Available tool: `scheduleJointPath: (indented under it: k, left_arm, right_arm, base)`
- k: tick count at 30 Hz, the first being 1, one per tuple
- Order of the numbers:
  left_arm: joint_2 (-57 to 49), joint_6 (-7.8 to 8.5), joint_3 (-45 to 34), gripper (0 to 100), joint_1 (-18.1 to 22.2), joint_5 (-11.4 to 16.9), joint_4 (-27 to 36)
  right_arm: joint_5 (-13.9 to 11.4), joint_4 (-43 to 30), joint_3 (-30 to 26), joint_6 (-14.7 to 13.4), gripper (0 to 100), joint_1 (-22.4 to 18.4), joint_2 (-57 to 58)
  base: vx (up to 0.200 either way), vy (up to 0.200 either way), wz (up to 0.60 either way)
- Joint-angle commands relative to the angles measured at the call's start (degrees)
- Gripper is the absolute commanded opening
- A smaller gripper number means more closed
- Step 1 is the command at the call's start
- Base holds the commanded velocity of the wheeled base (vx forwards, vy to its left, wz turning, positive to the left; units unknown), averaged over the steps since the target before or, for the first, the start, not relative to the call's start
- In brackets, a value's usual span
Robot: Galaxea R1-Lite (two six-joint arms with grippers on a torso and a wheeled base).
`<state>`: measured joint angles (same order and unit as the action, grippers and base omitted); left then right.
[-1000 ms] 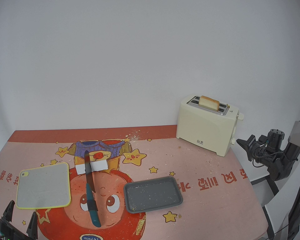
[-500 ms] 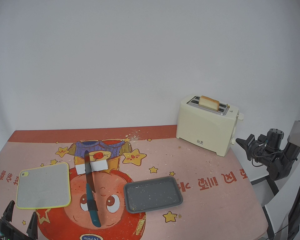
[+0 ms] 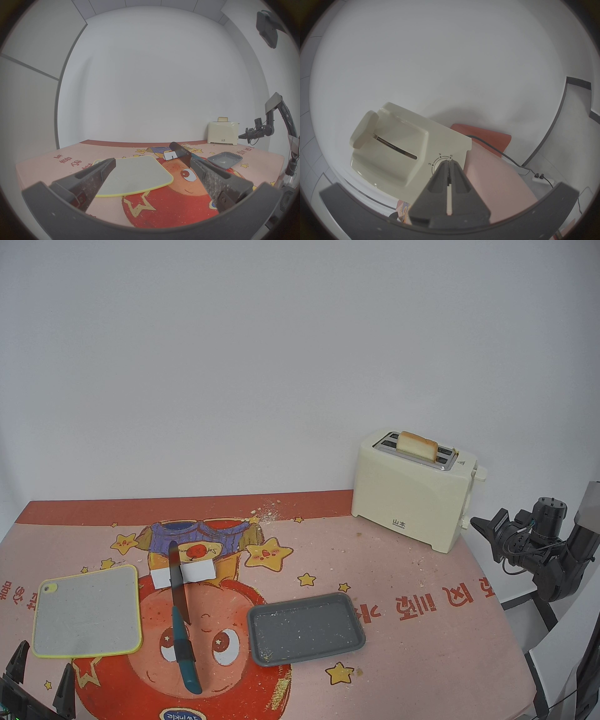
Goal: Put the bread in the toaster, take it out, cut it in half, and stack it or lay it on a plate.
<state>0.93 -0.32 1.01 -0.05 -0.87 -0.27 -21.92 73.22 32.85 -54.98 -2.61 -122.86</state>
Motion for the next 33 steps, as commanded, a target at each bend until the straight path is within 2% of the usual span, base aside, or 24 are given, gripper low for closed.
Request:
scheduleJointPath:
  k: [1, 8, 23, 24, 28, 33]
  left_arm:
    - [-0.6, -0.03, -1.0, 100, 0.0, 0.0, 0.0]
    - [-0.6, -0.03, -1.0, 100, 0.0, 0.0, 0.0]
    - [-0.7, -0.03, -1.0, 100, 0.0, 0.0, 0.0]
    - [-0.6, -0.03, -1.0, 100, 0.0, 0.0, 0.0]
    - [-0.7, -0.03, -1.0, 100, 0.0, 0.0, 0.0]
    - [-0.7, -0.03, -1.0, 100, 0.0, 0.0, 0.0]
  right_arm:
    - [-0.2, 0.1, -0.5, 0.0, 0, 0.6, 0.2]
    - [-0.2, 0.1, -0.9, 0.0, 0, 0.6, 0.3]
    - [0.0, 0.1, 1.7, -0.2, 0, -1.0, -0.4]
    - [0.1, 0.2, 2.0, -0.7, 0, -1.0, -0.4]
    - [0.6, 0.2, 2.7, -5.3, 0, -1.0, 0.2]
    - [0.3, 0.2, 2.5, -5.7, 0, -1.0, 0.2]
  base:
    - [0.000, 0.000, 0.00]
    - [0.000, 0.000, 0.00]
    - [0.000, 0.000, 0.00]
    - [0.000, 0.000, 0.00]
    - [0.000, 0.000, 0.00]
    - [0.000, 0.000, 0.00]
